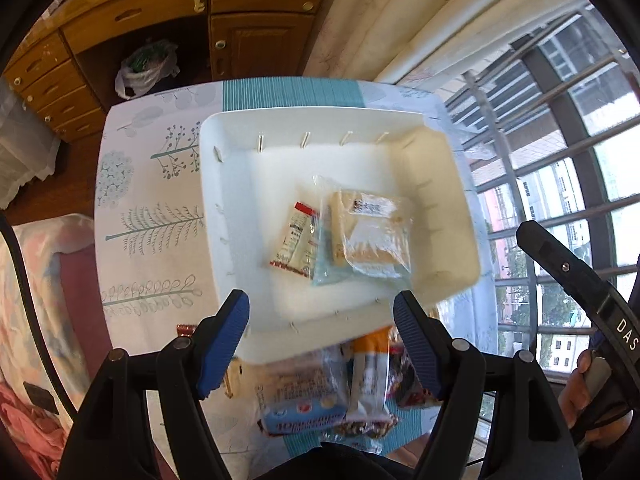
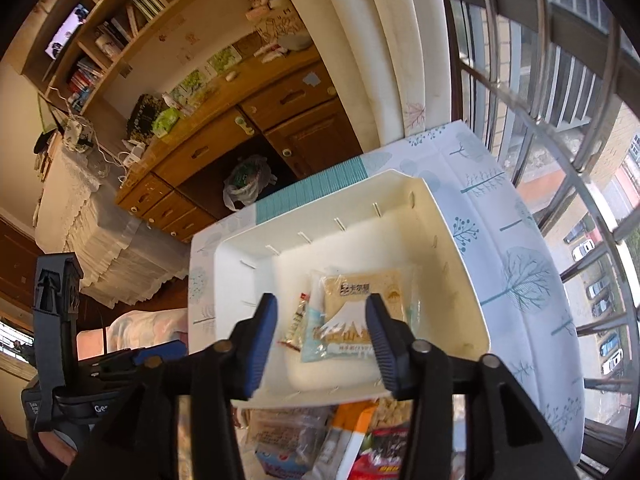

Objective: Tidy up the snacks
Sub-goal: 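Open both grippers to drop the packets into the white tray, then withdraw both grippers from the tray and move toward the remaining snacks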

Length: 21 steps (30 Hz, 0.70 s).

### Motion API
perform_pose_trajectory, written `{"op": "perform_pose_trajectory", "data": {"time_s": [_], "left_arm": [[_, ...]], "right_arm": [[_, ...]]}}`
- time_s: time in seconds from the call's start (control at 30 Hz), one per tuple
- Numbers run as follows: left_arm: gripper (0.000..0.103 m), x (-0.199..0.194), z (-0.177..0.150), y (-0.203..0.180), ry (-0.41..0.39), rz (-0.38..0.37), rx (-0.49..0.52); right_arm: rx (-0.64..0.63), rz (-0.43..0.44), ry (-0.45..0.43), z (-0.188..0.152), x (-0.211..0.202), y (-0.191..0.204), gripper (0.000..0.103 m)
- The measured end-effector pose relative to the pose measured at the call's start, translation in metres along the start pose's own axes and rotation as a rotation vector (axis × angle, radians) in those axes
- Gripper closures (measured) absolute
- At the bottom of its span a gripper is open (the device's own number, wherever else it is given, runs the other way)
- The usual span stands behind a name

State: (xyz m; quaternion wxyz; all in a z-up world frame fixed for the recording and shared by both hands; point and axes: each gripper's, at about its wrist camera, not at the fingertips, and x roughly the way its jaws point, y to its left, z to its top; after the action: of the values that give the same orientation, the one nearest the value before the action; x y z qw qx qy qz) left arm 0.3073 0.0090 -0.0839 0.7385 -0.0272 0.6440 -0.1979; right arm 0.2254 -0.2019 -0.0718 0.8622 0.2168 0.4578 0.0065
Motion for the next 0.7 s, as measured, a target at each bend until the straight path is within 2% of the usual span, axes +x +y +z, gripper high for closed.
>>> {"op": "perform_pose_trajectory", "data": {"time_s": [0.2,0.4,0.6,0.7], "left_arm": [[0.028,-0.032,-0.037,0.004,-0.033,0.000,0.033],[0.025,-0.062,-0.083,0.007,-0.112,0.009,0.101],[0.022,-0.073,-0.118,0.016,-0.136,0.012,0.128],[0.022,-0.071,-0.132,0.022,-0.130,0.018,0.137]], "right_arm": [[0.013,-0.017,-0.050,-0.040,-0.037,0.013,0.051],[0.020,-0.035,-0.103,-0.081,-0.071,0.017,0.036],[-0.005,-0.074,-0.132,-0.114,-0.090,0.016,0.034],[-0.022,-0.092,-0.142,-0.126,-0.096,0.016,0.028]]}}
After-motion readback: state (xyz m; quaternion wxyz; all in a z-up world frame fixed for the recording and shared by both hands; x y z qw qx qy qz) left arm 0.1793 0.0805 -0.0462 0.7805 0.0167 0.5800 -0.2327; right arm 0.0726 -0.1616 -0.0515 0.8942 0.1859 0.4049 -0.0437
